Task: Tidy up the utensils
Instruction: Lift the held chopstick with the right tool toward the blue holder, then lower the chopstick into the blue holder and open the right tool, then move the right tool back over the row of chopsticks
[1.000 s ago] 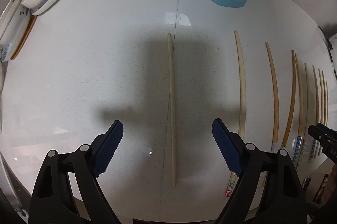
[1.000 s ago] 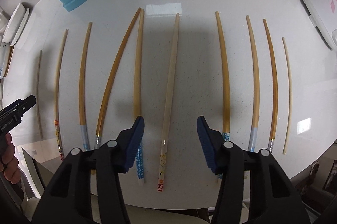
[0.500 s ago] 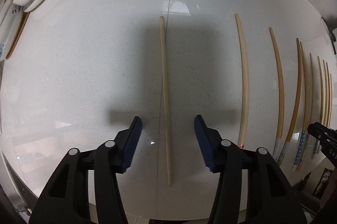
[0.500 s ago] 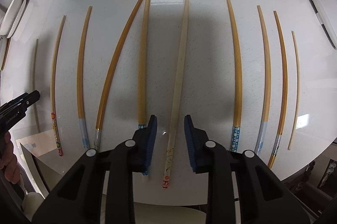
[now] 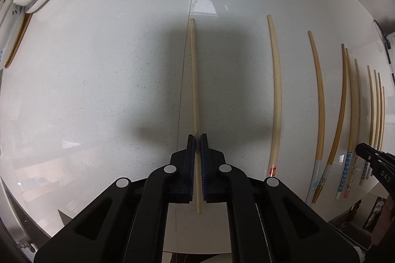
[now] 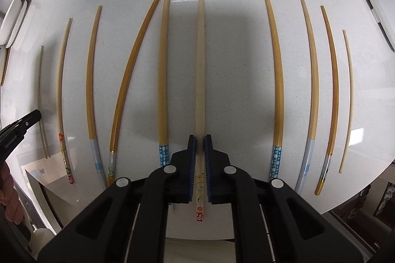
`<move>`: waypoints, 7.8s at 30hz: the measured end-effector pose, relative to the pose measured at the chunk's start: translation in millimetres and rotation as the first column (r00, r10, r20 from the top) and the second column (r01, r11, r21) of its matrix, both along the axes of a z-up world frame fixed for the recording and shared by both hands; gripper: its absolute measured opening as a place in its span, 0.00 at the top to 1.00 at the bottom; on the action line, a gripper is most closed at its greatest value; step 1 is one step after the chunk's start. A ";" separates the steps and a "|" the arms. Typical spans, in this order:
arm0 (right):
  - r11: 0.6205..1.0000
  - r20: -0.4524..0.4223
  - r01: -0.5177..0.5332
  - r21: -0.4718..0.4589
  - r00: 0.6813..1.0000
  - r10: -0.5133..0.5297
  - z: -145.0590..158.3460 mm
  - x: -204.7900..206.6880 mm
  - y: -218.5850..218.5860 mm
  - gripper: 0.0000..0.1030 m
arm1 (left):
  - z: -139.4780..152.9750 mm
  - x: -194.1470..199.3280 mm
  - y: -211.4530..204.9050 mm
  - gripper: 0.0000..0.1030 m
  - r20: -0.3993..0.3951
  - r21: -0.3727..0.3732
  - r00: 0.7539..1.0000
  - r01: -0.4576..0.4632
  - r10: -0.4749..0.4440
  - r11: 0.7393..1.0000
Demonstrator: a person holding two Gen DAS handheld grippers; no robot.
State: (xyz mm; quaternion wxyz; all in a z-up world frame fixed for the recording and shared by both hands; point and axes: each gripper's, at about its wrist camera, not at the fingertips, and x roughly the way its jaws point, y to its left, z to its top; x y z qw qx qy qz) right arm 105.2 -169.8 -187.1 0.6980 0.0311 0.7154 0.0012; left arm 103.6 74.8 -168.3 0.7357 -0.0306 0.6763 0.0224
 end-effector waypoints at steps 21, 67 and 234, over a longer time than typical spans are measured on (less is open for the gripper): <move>0.998 0.152 0.014 0.066 0.988 -0.024 43.8 -26.9 -37.5 0.94 | 71.5 -15.5 -4.6 0.96 0.207 -0.015 0.977 -0.053 0.055 0.998; 0.977 0.648 -0.156 0.145 0.761 0.025 222.2 103.4 -3.6 0.94 | 203.1 91.6 -46.6 0.96 0.704 -0.069 0.709 0.011 0.040 0.998; 0.990 0.078 -0.137 -0.038 0.987 0.139 35.7 -15.9 14.5 0.55 | 20.2 -27.7 -73.4 0.22 0.067 0.048 0.990 0.120 -0.123 0.992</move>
